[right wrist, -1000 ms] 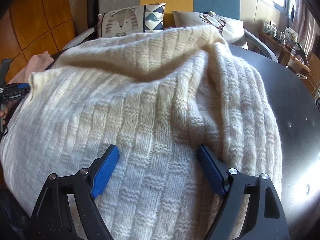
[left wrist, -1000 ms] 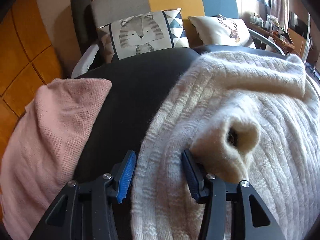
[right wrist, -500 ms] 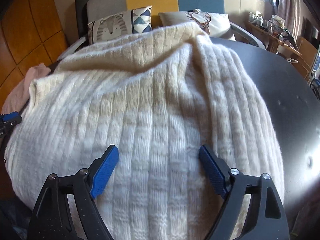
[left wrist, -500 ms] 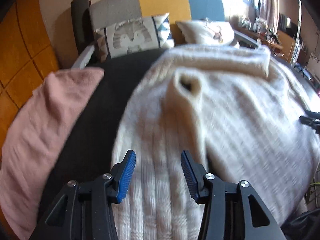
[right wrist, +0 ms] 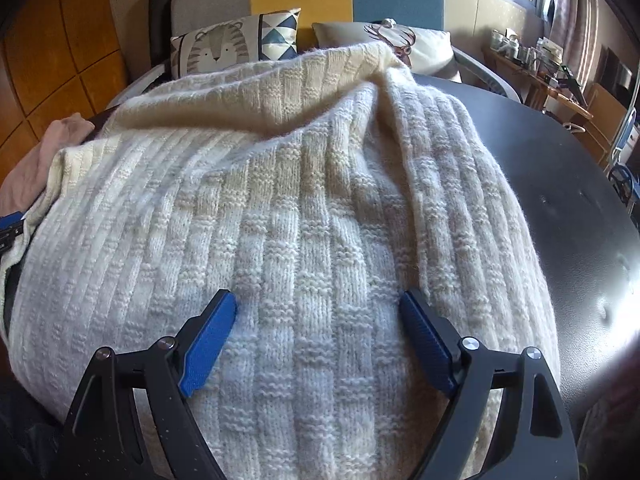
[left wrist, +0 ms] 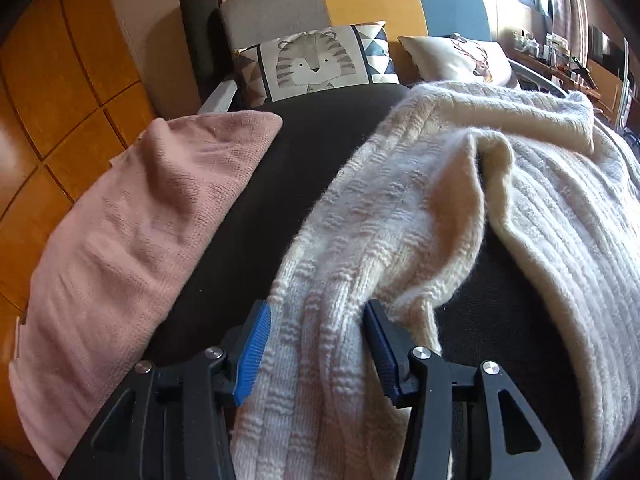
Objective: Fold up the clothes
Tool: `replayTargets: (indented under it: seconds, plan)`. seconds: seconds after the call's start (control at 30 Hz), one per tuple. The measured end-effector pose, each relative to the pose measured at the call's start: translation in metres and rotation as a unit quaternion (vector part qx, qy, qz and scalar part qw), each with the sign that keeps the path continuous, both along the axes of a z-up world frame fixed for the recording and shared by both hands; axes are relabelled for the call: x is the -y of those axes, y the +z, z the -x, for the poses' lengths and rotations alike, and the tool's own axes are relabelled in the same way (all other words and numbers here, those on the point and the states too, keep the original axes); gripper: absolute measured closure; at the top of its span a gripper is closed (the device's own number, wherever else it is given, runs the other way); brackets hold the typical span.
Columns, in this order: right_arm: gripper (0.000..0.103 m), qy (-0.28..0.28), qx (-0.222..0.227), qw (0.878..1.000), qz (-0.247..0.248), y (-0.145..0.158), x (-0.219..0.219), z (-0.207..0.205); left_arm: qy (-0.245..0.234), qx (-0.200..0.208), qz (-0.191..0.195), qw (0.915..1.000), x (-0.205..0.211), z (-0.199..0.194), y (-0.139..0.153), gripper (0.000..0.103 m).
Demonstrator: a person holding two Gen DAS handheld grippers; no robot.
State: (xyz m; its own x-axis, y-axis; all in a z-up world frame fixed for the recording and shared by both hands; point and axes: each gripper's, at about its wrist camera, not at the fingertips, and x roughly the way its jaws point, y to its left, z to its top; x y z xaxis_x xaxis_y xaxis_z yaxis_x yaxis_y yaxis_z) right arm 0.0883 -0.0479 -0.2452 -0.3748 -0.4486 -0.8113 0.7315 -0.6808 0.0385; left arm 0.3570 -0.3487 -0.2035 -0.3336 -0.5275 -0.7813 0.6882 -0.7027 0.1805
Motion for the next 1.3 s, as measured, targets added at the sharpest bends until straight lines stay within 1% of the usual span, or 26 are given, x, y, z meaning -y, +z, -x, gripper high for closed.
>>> replayTargets:
  seconds: [0.07, 0.17, 0.23, 0.3, 0.33, 0.4, 0.43, 0.5, 0.57, 0.6, 0.63, 0.7, 0.8, 0.87, 0.9, 0.97, 1.03, 1.1, 1.2, 1.3]
  plan:
    - [0.017, -0.006, 0.002, 1.0, 0.006, 0.003, 0.001, -0.004, -0.001, -0.005, 0.0, 1.0, -0.007, -0.003, 0.003, 0.053]
    - [0.017, 0.005, -0.002, 1.0, 0.003, -0.001, 0.006, -0.014, -0.007, -0.011, -0.005, 0.9999, -0.016, -0.001, -0.001, 0.053]
    - [0.016, 0.011, -0.004, 1.0, 0.003, -0.003, 0.008, -0.02, -0.014, -0.002, 0.011, 0.9998, -0.017, 0.003, -0.008, 0.053]
    - [0.016, 0.01, -0.005, 1.0, 0.008, -0.003, 0.005, -0.023, -0.01, -0.006, 0.023, 0.9997, -0.007, 0.001, -0.012, 0.051]
    - [0.016, 0.01, -0.005, 1.0, 0.01, -0.003, 0.004, -0.025, -0.004, -0.006, 0.028, 0.9996, 0.0, 0.0, -0.014, 0.051]
    - [0.015, 0.012, -0.008, 1.0, 0.013, -0.004, 0.002, -0.028, 0.033, 0.007, 0.041, 0.9986, 0.022, -0.004, -0.015, 0.051]
    - [0.015, 0.014, -0.01, 1.0, 0.014, -0.004, 0.002, -0.031, 0.046, 0.013, 0.038, 0.9981, 0.031, -0.006, -0.014, 0.051]
    - [0.015, 0.009, -0.013, 1.0, 0.018, -0.004, 0.001, -0.036, 0.078, 0.022, 0.021, 0.9965, 0.047, -0.009, -0.007, 0.053]
    - [0.015, 0.002, -0.018, 1.0, 0.022, -0.005, 0.002, -0.037, 0.103, 0.004, 0.003, 0.9946, 0.049, -0.009, 0.005, 0.053]
    - [0.013, 0.0, -0.021, 0.999, 0.025, -0.005, 0.003, -0.038, 0.113, -0.006, -0.005, 0.9935, 0.049, -0.008, 0.011, 0.053]
    - [0.012, -0.002, -0.024, 0.999, 0.027, -0.006, 0.004, -0.038, 0.111, -0.017, -0.006, 0.9937, 0.044, -0.006, 0.017, 0.053]
    - [0.008, -0.004, -0.03, 0.999, 0.029, -0.007, 0.006, -0.04, 0.092, -0.044, -0.005, 0.9948, 0.028, 0.007, 0.029, 0.053]
    - [0.008, 0.004, -0.023, 0.999, 0.035, -0.005, 0.004, -0.038, 0.021, -0.08, -0.027, 0.9962, -0.005, 0.042, 0.04, 0.053]
    - [0.008, 0.0, -0.016, 0.999, 0.046, 0.001, -0.003, -0.035, -0.043, -0.083, -0.041, 0.9948, -0.031, 0.073, 0.042, 0.053]
    - [0.008, -0.012, -0.021, 0.998, 0.053, 0.005, -0.011, -0.033, -0.072, -0.082, -0.046, 0.9929, -0.044, 0.087, 0.041, 0.053]
    - [0.008, -0.043, -0.037, 0.996, 0.064, 0.014, -0.03, -0.031, -0.106, -0.073, -0.05, 0.9904, -0.058, 0.107, 0.038, 0.053]
    - [0.008, -0.07, -0.055, 0.994, 0.06, 0.019, -0.049, -0.028, -0.123, -0.067, -0.055, 0.9886, -0.068, 0.121, 0.036, 0.053]
    - [0.008, -0.089, -0.07, 0.993, 0.04, 0.018, -0.065, -0.023, -0.131, -0.059, -0.063, 0.9877, -0.073, 0.132, 0.03, 0.053]
    - [0.008, -0.095, -0.074, 0.993, -0.001, 0.006, -0.077, -0.012, -0.123, -0.039, -0.075, 0.9887, -0.07, 0.141, 0.014, 0.053]
    - [0.008, -0.082, -0.071, 0.994, -0.001, 0.0, -0.079, -0.004, -0.122, -0.039, -0.071, 0.9892, -0.069, 0.136, 0.003, 0.053]
